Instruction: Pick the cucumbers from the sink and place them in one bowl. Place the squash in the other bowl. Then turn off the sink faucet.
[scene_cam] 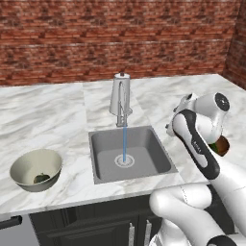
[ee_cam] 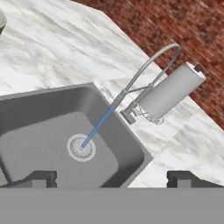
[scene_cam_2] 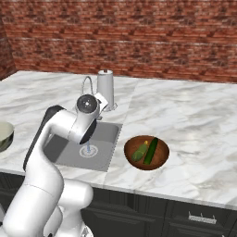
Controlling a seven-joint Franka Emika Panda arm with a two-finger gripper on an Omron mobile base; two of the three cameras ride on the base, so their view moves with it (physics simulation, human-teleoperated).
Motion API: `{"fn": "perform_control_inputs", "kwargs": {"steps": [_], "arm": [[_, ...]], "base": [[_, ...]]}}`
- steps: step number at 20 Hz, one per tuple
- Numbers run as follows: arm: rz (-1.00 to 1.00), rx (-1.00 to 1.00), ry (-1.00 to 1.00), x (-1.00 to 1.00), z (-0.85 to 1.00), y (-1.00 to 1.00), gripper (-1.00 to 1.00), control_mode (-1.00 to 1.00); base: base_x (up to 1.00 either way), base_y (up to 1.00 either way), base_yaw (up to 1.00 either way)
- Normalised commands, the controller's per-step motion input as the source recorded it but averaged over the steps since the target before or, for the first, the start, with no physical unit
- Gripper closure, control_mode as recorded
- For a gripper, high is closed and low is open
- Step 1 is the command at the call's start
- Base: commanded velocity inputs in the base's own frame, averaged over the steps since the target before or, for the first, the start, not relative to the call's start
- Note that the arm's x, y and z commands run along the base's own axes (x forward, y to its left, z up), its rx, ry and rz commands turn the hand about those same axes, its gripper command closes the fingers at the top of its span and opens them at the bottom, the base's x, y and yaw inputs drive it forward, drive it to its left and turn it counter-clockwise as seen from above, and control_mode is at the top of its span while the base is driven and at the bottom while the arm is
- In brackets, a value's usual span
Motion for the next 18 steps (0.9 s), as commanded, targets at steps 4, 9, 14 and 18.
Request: {"fn": "perform_control_inputs", "kwargs": {"steps": [4, 9, 14, 18], "arm": [[0.22, -0.12, -0.27, 0.47, -0.1, -0.06, -1.0, -1.0], [0.11, -0.04, -0.24, 0.21, -0.06, 0.0, -1.0, -1.0], [0.0, 0.0, -0.01, 0.14, 0.0, 0.01, -1.0, -1.0], [0.0, 0.0, 0.14, 0.22, 0.0, 0.03, -1.0, -1.0]], "base": [[0.0, 0.0, 0.0], [0.0, 0.0, 0.0], [0.0, 0.0, 0.0], [0.0, 0.0, 0.0]]}}
